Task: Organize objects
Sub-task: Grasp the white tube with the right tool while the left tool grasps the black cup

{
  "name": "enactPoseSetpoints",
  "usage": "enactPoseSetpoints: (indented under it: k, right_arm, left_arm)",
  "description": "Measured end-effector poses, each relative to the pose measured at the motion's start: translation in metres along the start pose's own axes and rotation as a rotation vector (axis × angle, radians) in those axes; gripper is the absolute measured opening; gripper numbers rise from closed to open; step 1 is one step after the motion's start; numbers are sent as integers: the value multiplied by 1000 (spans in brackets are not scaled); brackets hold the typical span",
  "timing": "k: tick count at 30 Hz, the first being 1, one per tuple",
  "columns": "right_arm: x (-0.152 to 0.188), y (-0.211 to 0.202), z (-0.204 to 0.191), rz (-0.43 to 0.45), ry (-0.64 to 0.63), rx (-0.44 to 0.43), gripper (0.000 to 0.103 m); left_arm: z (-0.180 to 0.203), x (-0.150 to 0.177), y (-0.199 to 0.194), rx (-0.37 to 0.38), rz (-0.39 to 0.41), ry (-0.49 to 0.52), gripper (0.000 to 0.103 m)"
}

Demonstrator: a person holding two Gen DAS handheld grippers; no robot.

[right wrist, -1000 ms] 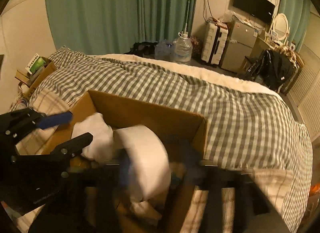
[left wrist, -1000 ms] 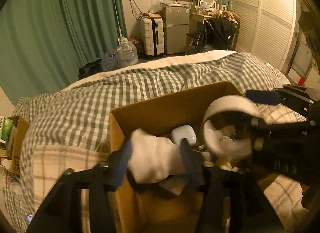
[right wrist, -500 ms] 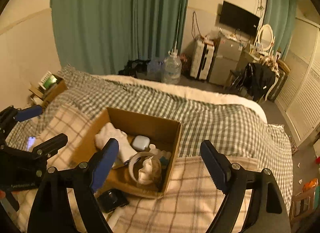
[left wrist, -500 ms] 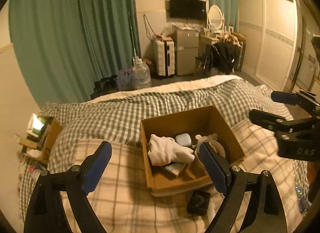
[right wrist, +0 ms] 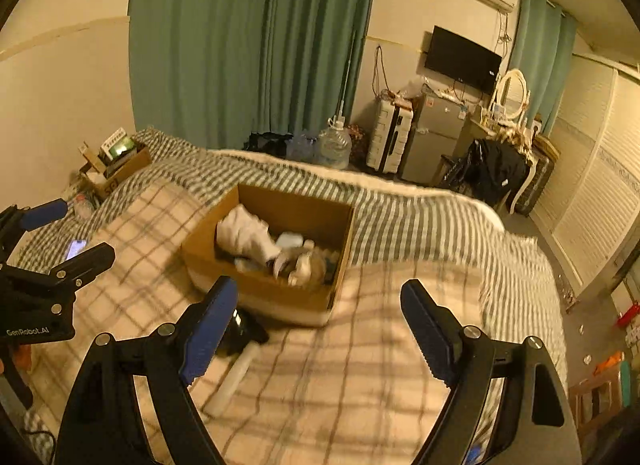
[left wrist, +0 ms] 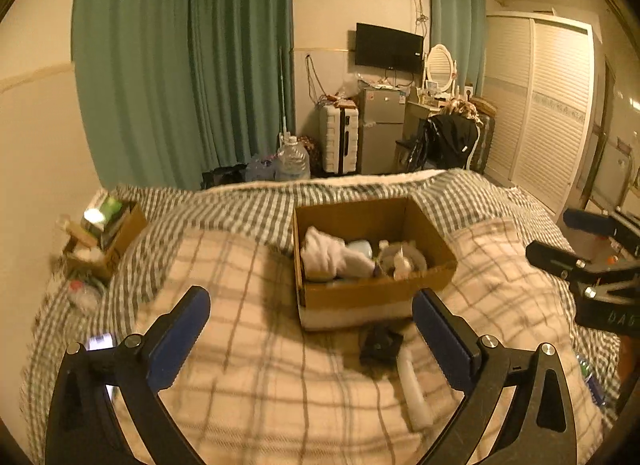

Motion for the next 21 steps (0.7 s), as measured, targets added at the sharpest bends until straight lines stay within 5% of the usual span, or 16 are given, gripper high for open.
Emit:
enactPoseSetpoints:
  k: [9, 16, 21]
  right_arm:
    - [97, 55, -49, -153, 39, -49, 83]
    - [155, 92, -88, -315, -45, -118, 54]
    - [164, 94, -105, -346, -59, -185, 53]
  left_arm:
    - [-14, 87, 30, -74, -83, -41, 103]
    - [-26, 120, 48, -87, -170, -58, 103]
    - [-25, 128, 52, -78, -201, -71, 103]
Point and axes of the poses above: each gripper's, at about its wrist camera, not at the fingertips, and y roughly the way its jaws point, z to its right, x to its underside, the point moved 9 cm from there along y, roughly the way its jaws point, and after that the axes turned 8 degrees about z, right-handed, at the moved point
